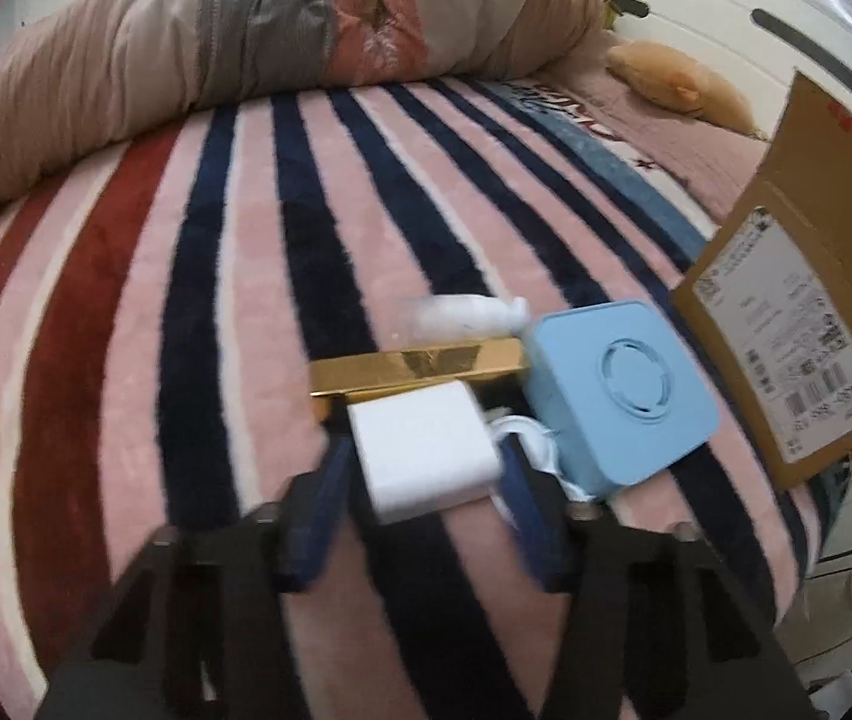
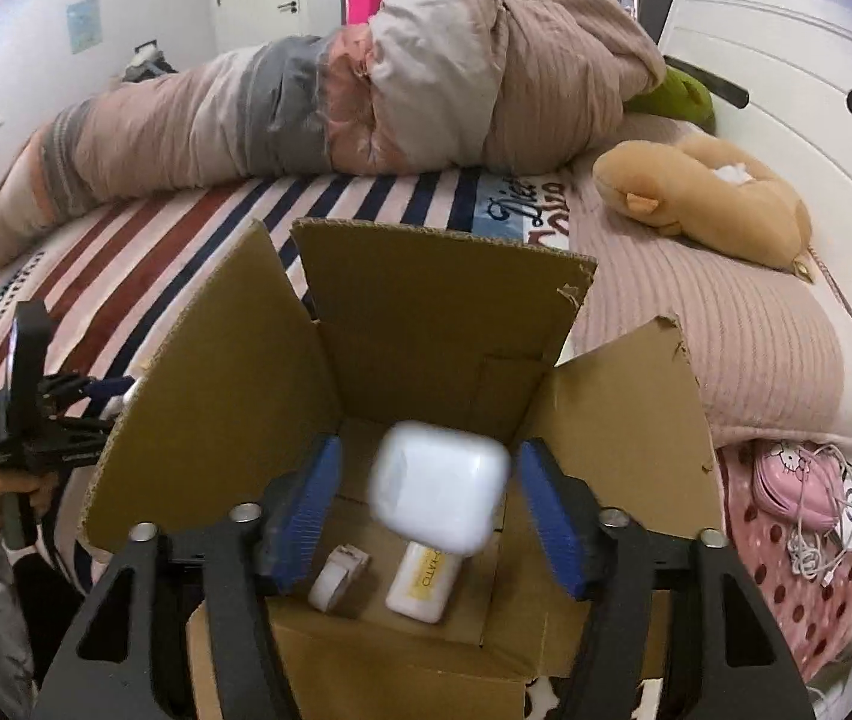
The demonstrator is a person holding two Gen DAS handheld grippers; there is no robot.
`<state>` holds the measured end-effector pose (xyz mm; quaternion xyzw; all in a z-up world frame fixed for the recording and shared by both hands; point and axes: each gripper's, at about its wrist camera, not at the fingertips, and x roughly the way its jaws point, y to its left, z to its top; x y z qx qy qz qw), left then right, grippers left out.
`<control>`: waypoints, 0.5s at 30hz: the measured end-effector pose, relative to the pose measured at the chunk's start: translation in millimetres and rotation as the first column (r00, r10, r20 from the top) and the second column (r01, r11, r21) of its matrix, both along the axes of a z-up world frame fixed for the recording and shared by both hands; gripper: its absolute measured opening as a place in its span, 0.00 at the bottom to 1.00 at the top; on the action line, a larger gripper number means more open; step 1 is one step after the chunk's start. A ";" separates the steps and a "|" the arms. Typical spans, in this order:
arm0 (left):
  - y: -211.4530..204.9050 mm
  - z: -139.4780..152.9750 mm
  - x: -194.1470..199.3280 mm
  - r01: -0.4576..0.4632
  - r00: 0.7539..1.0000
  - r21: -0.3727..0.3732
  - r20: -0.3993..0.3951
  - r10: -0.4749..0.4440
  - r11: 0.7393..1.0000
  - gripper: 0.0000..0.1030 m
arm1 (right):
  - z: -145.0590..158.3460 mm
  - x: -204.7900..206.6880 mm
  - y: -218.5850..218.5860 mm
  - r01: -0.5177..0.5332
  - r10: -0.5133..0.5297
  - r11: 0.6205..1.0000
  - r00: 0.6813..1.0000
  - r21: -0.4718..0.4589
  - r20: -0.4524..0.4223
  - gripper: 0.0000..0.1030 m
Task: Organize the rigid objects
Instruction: 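Drop the AirPods case in the box with the right tool while the left grasps the charger, then drop the white charger into the box with the left tool while the right tool grasps the lens case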
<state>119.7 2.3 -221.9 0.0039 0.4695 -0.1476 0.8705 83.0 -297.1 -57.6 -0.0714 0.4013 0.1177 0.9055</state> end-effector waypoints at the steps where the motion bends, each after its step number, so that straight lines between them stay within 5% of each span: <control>1: -0.6 -0.2 -0.6 0.001 1.000 0.003 0.004 -0.001 1.000 0.42 | 3.2 -2.0 0.9 -0.011 0.011 1.000 1.000 0.005 0.015 0.66; 10: 6.4 5.0 -6.3 -0.014 1.000 -0.005 0.021 0.014 1.000 0.40 | 16.2 -28.8 31.9 -0.126 0.126 0.992 0.990 -0.002 0.061 0.66; 15: 20.6 31.4 -14.5 -0.030 0.998 -0.002 0.053 0.030 1.000 0.40 | 30.5 -43.2 48.3 -0.212 0.207 0.977 0.971 0.028 0.123 0.66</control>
